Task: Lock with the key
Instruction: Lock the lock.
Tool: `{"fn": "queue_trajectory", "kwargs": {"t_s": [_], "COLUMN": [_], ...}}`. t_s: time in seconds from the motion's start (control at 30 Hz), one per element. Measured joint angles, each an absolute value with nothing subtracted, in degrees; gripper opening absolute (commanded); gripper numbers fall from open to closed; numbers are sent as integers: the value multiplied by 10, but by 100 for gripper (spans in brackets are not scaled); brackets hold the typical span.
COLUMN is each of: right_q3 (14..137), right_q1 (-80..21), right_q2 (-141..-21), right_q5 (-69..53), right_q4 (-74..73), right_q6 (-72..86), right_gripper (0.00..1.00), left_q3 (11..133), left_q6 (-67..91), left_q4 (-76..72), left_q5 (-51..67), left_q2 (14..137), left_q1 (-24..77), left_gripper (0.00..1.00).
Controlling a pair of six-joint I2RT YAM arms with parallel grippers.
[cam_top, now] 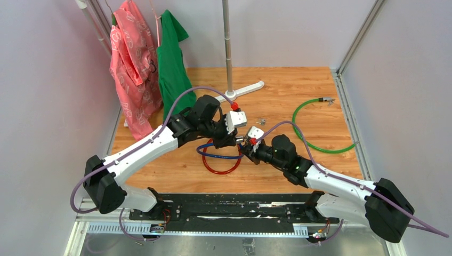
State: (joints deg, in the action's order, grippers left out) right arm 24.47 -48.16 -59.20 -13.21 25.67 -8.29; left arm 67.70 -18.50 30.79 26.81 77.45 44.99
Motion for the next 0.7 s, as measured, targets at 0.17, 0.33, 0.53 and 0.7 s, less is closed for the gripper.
{"fn": "queue_trajectory", "kwargs": {"t_s": [0.17, 0.33, 0.53, 0.7], "right_q3": [245, 246, 244, 244], "right_q1": [-482, -482, -482, -480], "right_q2": [-590, -578, -568, -569], "right_q5": [-132, -135, -145, -172], "right_q4": [253, 234, 208, 194], "right_q6": [-83, -83, -107, -131], "right_gripper": [0, 0, 0, 0], "left_q3": [675, 659, 639, 632], "left_q6": [-177, -173, -174, -227], "left_q4": [307, 288, 262, 269], "left_q5": [269, 303, 352, 379], "left_q2": [775, 775, 782, 782], "left_q1": [450, 447, 438, 437], "left_gripper": [0, 0, 0, 0]}}
